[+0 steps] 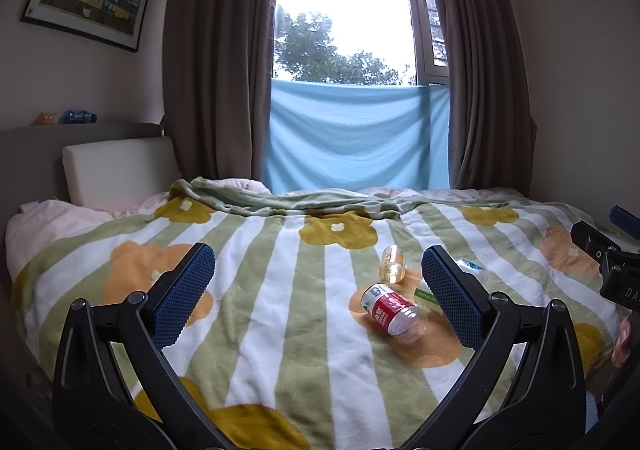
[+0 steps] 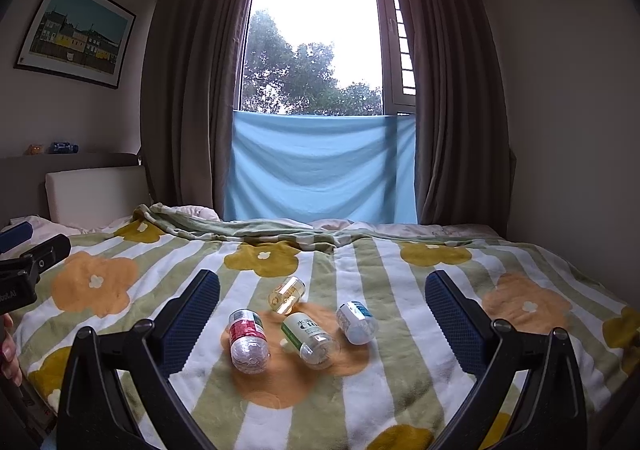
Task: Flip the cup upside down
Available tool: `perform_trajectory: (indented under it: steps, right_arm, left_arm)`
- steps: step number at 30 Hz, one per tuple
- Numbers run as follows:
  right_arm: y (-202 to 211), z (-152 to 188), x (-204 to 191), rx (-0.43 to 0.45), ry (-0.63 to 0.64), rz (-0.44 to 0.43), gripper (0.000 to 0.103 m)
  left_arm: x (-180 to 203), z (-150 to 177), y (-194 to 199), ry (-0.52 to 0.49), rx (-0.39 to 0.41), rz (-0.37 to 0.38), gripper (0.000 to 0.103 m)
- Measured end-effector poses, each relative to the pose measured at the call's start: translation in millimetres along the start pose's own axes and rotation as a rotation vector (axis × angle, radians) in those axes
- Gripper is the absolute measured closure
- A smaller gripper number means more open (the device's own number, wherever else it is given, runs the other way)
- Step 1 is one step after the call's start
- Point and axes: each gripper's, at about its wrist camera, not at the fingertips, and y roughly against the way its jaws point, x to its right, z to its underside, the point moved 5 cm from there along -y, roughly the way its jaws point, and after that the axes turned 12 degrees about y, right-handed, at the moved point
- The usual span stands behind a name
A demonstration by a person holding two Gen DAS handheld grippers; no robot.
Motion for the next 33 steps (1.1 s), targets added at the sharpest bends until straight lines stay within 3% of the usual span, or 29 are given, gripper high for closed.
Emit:
perform_trajectory:
  steps: [33]
  right_arm:
    - [-3.8, -2.3, -2.9, -0.02, 0.001, -0.017, 0.0]
  left_arm:
    - [2.3, -3.0, -7.1, -0.014, -0.008, 0.002, 0.0]
